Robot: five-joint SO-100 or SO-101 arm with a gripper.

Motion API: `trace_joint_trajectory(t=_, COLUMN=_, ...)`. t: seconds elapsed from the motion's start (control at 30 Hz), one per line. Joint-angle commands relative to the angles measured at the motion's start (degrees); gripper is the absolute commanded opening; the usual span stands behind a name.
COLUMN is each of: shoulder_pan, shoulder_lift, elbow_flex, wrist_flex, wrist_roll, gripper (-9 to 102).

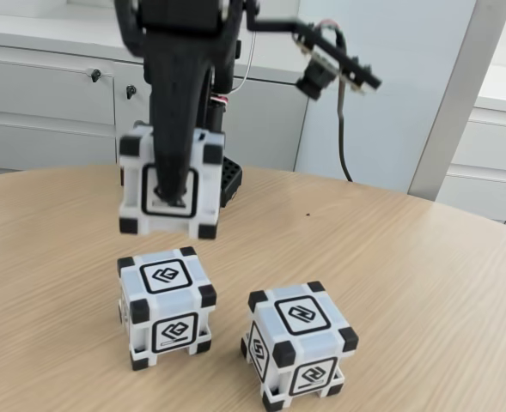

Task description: Stack cubes from left to right.

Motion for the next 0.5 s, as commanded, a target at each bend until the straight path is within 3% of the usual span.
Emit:
trace_joint_trajectory(t=0.0, shoulder_pan=2.9, shoulder_lift=-2.9, elbow_flex=-0.4, wrist_flex=0.1, wrist_roll=1.7, gripper=0)
trace_joint_trajectory(t=0.47, shoulder_pan=5.4, shoulder_lift=-6.8, elbow_flex=-0.5, wrist_flex=-0.8, wrist_roll=-6.9, gripper=0)
